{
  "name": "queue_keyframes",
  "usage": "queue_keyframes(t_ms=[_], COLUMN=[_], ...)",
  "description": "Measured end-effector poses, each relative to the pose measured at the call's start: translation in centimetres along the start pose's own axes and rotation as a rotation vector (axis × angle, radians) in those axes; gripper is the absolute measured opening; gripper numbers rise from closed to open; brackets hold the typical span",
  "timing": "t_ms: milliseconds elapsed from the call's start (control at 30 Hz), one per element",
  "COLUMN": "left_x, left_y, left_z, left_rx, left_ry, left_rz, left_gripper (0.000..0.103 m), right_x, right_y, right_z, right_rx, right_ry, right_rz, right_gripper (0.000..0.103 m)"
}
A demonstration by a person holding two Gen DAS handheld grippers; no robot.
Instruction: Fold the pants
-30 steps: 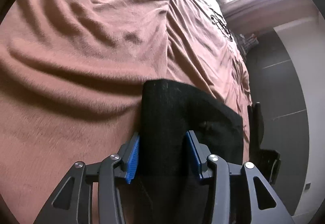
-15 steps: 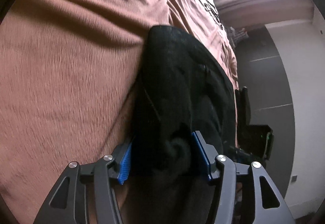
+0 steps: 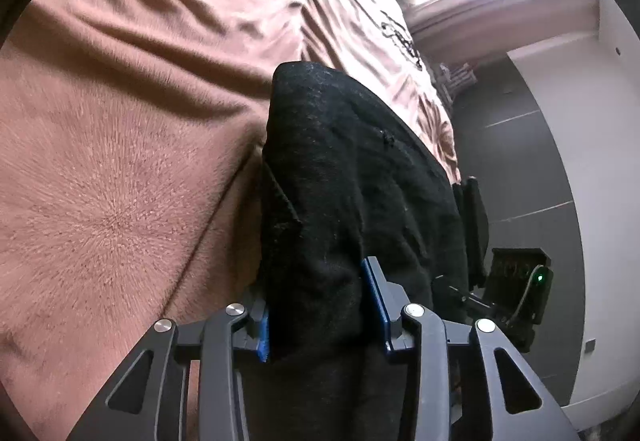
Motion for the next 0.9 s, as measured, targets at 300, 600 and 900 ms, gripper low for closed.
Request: queue_keyframes(t_ms=[300,600,900], left_x=[0.3,0.9,2.1], left_y=[4.5,11.0,17.9], left_z=[3.3,7.5,10.1], left_rx=[-0.024,0.021,0.011], left_ry=[-0.048,-0.099,-0.168], left_rz=[0.078,0.140,0.223], left_gripper=[0.040,0.040,0.040], right_x=[-1.1,-2.5,-3.0], right_y=[3.5,7.7,10.3], right_z=[-2.8,-5.7,-10.6], right_rx=[0.079,0.168,0.226], right_ry=[0.036,0.077,0.135], right_rz=[0.075,0.122,0.154], right_gripper=[0.022,0.022,0.022])
Point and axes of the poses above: each gripper's, at about its wrist camera, not at the fingertips, and y roughly against the way its jaws point, z to its right, x to its top, the point moved 9 cm from there along -y, roughly the way its jaws point, and after that the axes turned 14 degrees about z, right-handed, at the moved point
